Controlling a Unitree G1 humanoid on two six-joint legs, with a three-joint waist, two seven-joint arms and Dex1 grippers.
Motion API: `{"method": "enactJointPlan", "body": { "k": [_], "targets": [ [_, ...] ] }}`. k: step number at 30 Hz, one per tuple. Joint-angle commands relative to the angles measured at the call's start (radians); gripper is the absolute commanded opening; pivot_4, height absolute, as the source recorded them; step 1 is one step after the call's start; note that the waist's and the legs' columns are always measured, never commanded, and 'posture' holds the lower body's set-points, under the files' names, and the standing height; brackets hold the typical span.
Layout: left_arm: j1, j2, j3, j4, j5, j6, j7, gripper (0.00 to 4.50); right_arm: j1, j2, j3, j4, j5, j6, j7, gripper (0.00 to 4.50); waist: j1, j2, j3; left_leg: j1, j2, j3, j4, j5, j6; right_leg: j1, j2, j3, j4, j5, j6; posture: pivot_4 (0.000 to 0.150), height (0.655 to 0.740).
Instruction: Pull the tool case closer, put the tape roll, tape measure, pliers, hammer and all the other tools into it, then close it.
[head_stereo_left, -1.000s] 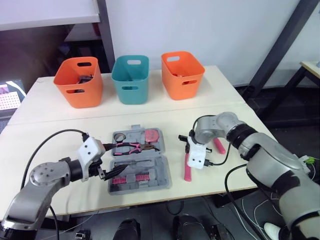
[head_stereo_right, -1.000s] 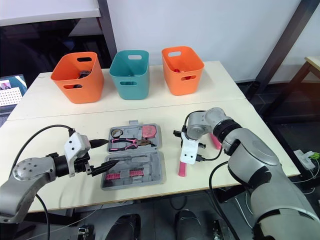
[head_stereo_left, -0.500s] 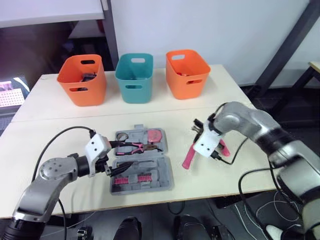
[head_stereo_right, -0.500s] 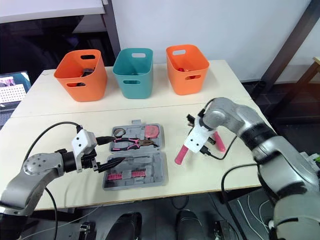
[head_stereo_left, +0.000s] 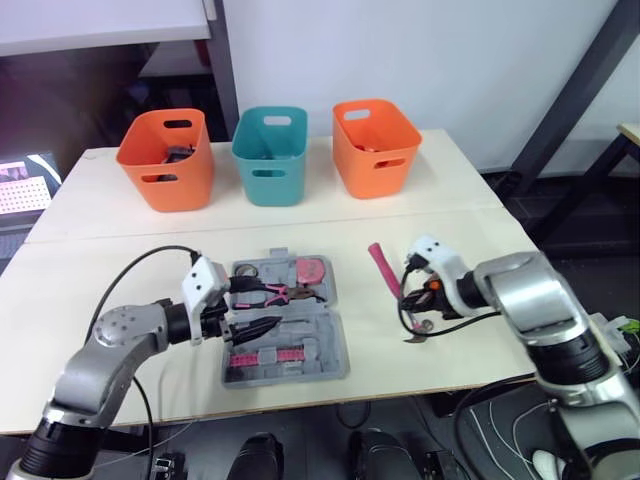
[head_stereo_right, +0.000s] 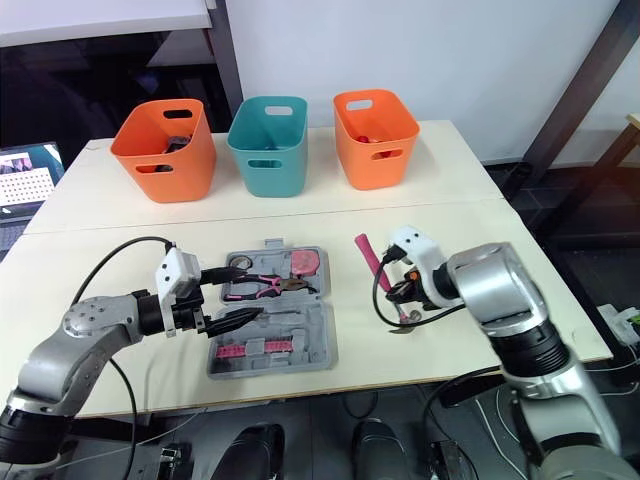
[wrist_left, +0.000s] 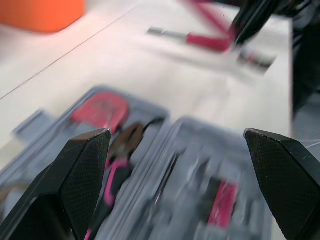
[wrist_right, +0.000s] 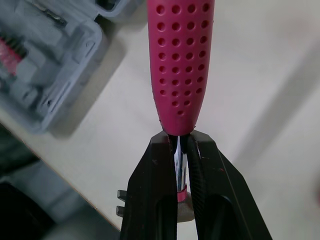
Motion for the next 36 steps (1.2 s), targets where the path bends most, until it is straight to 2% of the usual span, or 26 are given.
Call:
{"method": "enactJointPlan", "body": {
  "k": [1,11,12,13,16,19,20,23,27,31,36],
  "targets": [
    [-0.004,0.033,0.052,-0.054,-0.054,0.035,-0.016,4.5,0.008,0.039,-0.072,0.048,0.008,-0.056,-0.138,0.04,0.0,0.0,0.0,-0.001,0.0,0.0,0.0,0.0,0.0,-0.001,0.0,0.0,0.0,0.0,0.001,0.15,0.74],
    [0.033,0.068,0.082,-0.088,-0.053,0.033,-0.007,4.5,-0.002,0.187,-0.086,0.256,0.09,-0.193,-0.327,0.04,-0.002,-0.001,0.0,-0.002,0.0,-0.002,0.001,0.0,0.0,-0.001,0.001,0.0,0.0,0.0,0.0,0.15,0.74],
    [0.037,0.07,0.085,-0.089,-0.053,0.032,-0.009,4.5,-0.004,0.19,-0.086,0.269,0.096,-0.205,-0.337,0.91,-0.002,-0.001,0.0,-0.002,0.0,-0.002,0.001,0.0,0.0,-0.001,0.001,0.0,0.0,0.0,0.0,0.15,0.74],
    [0.041,0.072,0.087,-0.089,-0.052,0.031,-0.01,4.5,-0.008,0.195,-0.092,0.28,0.104,-0.214,-0.346,1.21,-0.003,-0.001,0.0,-0.003,0.0,-0.002,0.001,0.0,0.0,-0.001,0.002,0.0,0.0,0.0,0.0,0.15,0.74],
    [0.049,0.082,0.089,-0.083,-0.048,0.022,-0.018,4.5,-0.019,0.199,-0.111,0.274,0.136,-0.215,-0.361,2.63,-0.002,-0.001,0.0,-0.003,0.0,-0.003,0.001,0.0,0.0,-0.002,0.002,0.0,0.0,0.0,0.0,0.15,0.74],
    [0.048,0.091,0.086,-0.08,-0.039,0.008,-0.023,4.5,0.009,0.193,-0.197,0.178,0.198,-0.189,-0.366,4.14,0.0,-0.001,0.0,-0.004,0.0,-0.003,0.001,0.0,0.0,-0.002,0.002,0.0,0.0,0.0,0.0,0.15,0.74],
    [0.044,0.089,0.093,-0.079,-0.049,0.011,-0.021,4.5,0.031,0.182,-0.212,0.135,0.212,-0.203,-0.364,4.46,0.001,-0.001,0.0,-0.005,0.0,-0.004,0.001,0.0,0.0,-0.003,0.002,0.0,0.0,0.0,0.0,0.15,0.74],
    [0.033,0.096,0.095,-0.061,-0.049,-0.001,-0.037,4.5,0.135,0.159,-0.258,-0.046,0.271,-0.261,-0.343,4.46,0.004,-0.001,0.0,-0.007,0.0,-0.006,0.001,0.0,0.0,-0.003,0.003,0.0,-0.001,-0.001,0.001,0.15,0.74],
    [0.014,0.102,0.078,-0.005,-0.033,-0.047,-0.091,4.5,0.3,0.113,-0.232,-0.213,0.229,-0.46,-0.395,4.46,0.001,-0.001,0.0,-0.009,-0.001,-0.007,0.001,0.0,0.0,-0.004,0.004,0.0,-0.001,-0.001,0.002,0.15,0.74],
    [-0.007,0.104,0.055,0.044,-0.005,-0.08,-0.123,4.5,0.378,0.112,-0.194,-0.2,0.219,-0.526,-0.431,4.46,-0.004,-0.001,0.0,-0.008,0.0,-0.006,0.001,0.0,0.0,-0.005,0.004,0.001,-0.001,-0.003,0.003,0.15,0.74],
    [-0.021,0.101,0.035,0.059,0.02,-0.101,-0.139,4.5,0.393,0.17,-0.228,-0.085,0.255,-0.576,-0.468,4.46,-0.001,-0.001,0.0,-0.008,0.001,-0.008,0.003,0.0,0.001,-0.004,0.006,0.001,0.0,-0.002,0.002,0.15,0.74]
  ]
}}
